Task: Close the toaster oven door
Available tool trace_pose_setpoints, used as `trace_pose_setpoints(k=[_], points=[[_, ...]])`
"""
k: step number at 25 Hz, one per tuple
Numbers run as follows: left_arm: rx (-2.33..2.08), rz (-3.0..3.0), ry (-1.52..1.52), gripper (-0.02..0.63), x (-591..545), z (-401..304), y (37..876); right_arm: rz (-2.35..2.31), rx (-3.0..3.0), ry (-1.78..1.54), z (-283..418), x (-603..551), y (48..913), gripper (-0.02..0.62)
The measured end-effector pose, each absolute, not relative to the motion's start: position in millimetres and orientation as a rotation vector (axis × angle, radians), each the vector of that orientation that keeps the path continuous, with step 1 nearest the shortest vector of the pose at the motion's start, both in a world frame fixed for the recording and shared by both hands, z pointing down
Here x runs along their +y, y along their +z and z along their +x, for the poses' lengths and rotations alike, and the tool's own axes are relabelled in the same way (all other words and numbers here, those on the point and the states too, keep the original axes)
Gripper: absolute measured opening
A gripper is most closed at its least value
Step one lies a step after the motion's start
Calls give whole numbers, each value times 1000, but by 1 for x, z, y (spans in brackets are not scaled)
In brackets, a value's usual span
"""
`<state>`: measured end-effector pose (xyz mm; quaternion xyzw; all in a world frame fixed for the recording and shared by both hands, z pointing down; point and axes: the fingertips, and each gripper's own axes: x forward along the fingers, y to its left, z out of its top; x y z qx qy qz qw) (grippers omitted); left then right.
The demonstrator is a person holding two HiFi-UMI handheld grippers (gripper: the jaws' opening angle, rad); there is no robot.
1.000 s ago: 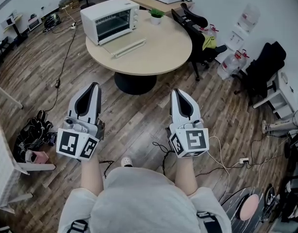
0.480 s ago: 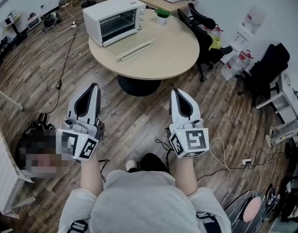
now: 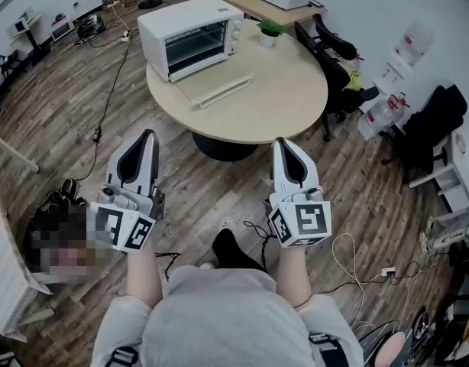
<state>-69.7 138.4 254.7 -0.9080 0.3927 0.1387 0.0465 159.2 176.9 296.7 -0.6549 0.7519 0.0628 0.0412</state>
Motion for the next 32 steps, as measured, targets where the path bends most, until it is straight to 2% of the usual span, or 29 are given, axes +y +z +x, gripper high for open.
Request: trace_pose_setpoints(k=[17, 25, 32], points=[[1292, -2660, 430, 6, 12, -9, 229, -1834, 2387, 231, 212, 21, 273, 11], [1324, -2639, 425, 6, -18, 19, 235, -1780, 2416, 194, 236, -19, 284, 11], [1374, -2628, 397, 6, -39, 16, 241, -1736, 2440, 143, 232, -47, 292, 11]])
